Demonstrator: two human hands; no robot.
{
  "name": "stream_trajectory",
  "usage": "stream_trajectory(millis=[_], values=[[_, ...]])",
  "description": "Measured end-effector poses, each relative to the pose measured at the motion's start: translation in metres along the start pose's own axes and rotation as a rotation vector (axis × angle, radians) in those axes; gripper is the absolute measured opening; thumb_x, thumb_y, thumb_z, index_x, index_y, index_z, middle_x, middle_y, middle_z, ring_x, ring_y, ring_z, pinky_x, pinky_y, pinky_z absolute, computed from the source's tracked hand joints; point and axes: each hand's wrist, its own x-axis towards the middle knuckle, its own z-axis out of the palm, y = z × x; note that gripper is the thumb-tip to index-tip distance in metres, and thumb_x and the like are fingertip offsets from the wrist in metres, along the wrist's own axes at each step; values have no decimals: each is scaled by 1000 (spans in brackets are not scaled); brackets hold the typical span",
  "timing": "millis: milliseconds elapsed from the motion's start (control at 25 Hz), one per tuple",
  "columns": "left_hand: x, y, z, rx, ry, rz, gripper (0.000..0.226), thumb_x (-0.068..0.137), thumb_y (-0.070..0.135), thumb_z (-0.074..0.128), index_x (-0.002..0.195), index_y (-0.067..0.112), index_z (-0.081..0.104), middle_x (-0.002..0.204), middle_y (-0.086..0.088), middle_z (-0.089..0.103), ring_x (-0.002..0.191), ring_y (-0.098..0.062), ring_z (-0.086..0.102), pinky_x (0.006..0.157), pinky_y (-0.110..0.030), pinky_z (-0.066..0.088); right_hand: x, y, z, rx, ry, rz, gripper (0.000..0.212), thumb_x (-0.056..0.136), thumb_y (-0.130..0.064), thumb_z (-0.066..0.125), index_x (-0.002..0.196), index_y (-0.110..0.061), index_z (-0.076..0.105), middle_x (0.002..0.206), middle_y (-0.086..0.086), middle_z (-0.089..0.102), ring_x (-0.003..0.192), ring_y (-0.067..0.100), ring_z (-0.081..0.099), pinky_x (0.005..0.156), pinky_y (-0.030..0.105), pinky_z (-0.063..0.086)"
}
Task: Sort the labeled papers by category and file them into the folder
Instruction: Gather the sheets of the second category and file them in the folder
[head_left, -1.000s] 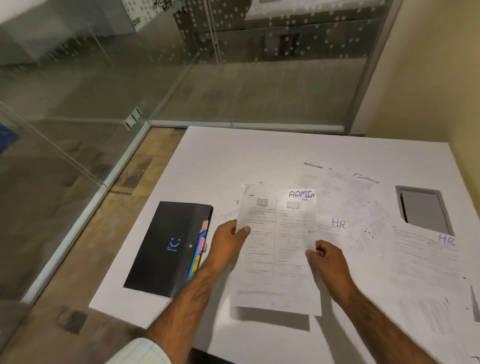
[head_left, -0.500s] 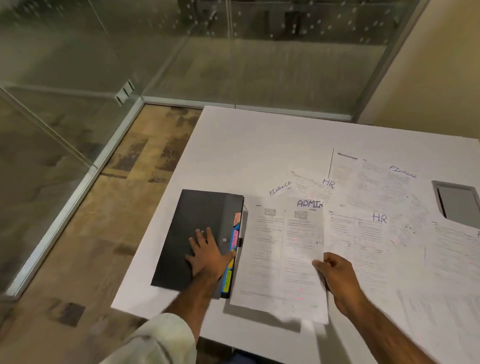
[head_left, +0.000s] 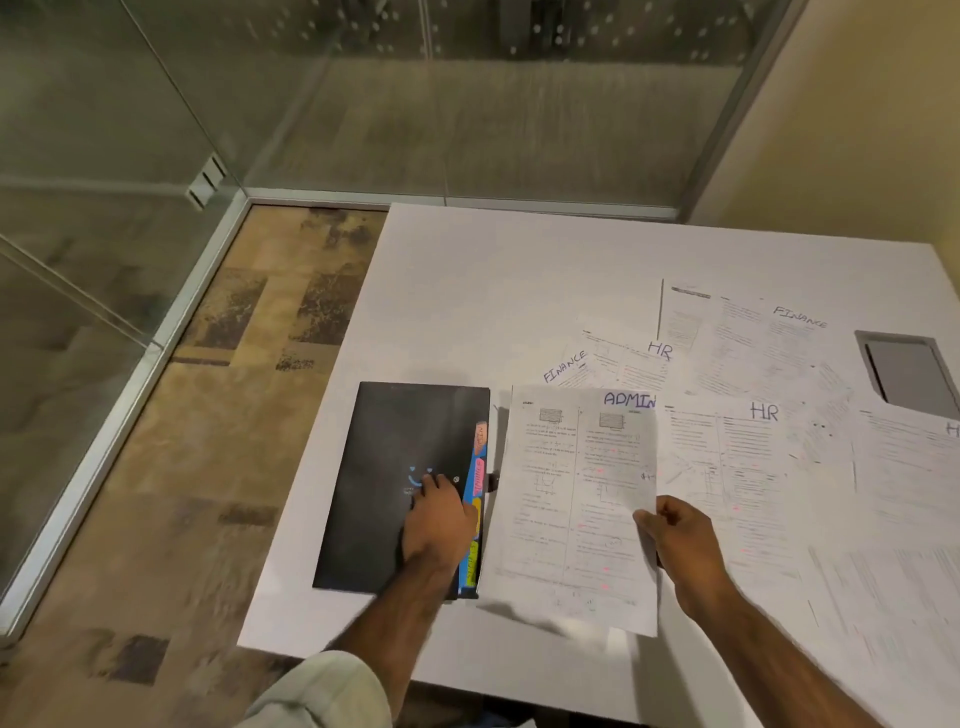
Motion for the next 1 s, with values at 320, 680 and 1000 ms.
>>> stream_trajectory(millis=[320, 680, 1000], values=[[-17, -3, -37, -274, 30, 50, 13, 96, 40, 56, 101, 29, 51, 100, 11, 67, 73, -10, 68, 62, -21, 60, -7, -17, 52, 78, 45, -21, 25, 91, -2, 61, 68, -7, 54, 65, 4, 59, 60, 19, 49, 57, 29, 38], [-22, 6, -51, -265, 61, 54, 57, 98, 35, 59, 150, 21, 38, 151, -3, 47, 140, -25, 47, 110, -43, 44, -15, -23, 98, -113, 14, -52, 18, 92, -4, 56, 74, 1, 55, 70, 5, 60, 64, 19, 53, 58, 31, 41], [-19, 2, -52, -304, 45, 110, 43, 96, 40, 60, 136, 27, 49, 124, 6, 66, 105, -19, 70, 88, -39, 62, -13, -45, 124, -185, -45, -95, 23, 92, -2, 55, 71, -11, 53, 68, -3, 57, 66, 17, 55, 52, 21, 39]])
